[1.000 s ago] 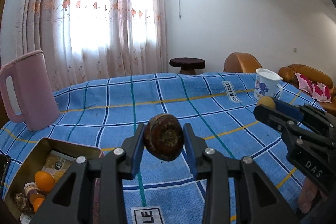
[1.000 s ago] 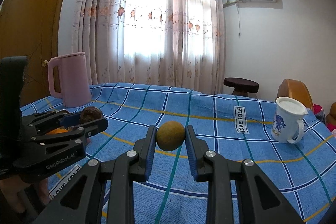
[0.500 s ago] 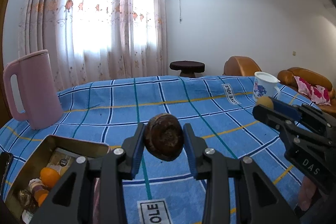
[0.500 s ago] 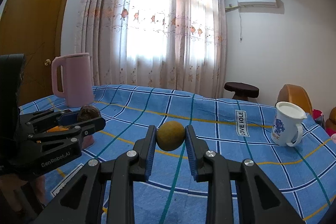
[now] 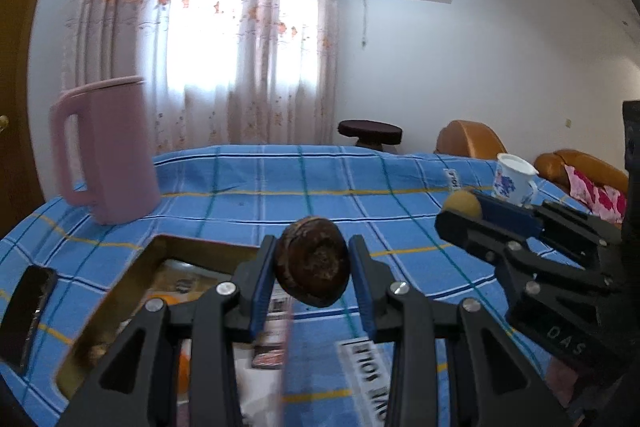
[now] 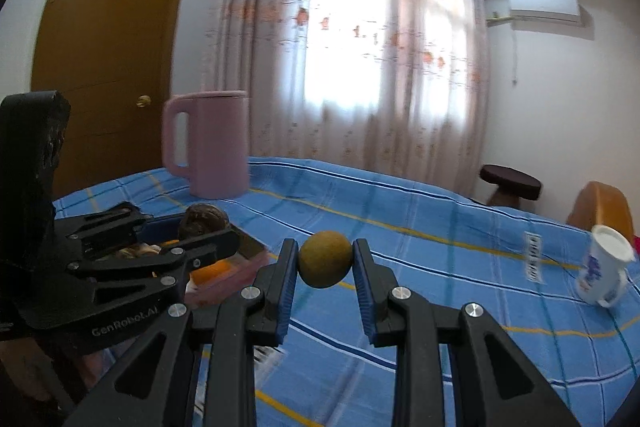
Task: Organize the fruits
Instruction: 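Lower the taro into the tin and open the left tool while the right tool releases the yellow fruit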
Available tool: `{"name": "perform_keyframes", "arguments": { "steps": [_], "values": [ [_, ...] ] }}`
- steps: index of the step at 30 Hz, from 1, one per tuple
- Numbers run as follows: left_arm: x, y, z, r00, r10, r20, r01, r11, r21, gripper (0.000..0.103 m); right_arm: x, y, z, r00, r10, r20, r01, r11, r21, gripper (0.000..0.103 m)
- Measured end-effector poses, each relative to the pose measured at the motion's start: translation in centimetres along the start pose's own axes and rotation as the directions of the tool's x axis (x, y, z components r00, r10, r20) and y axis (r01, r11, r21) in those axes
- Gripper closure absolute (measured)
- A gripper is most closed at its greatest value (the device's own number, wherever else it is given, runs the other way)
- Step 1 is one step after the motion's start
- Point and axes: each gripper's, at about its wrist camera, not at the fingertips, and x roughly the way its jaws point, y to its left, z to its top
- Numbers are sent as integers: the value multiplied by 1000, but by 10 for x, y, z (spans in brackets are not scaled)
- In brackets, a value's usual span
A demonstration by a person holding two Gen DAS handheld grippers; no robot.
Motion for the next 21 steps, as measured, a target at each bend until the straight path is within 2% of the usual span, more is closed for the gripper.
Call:
{"name": "perform_keyframes", "arguments": {
  "steps": [8,15,21],
  "values": [
    [-20,53,1,998,66,-11,-66,997,-51,65,26,45,15,993,112,-37,-112,994,-14,74],
    [-29,94,-11,990,133,-43,-136,987,-90,65,46,84,20,976,201,-90,-204,979,-29,74],
    [-28,113,-21,985,157,-77,-165,981,-103,65,62,106,13,963,225,-149,-233,972,-42,74]
  ]
}}
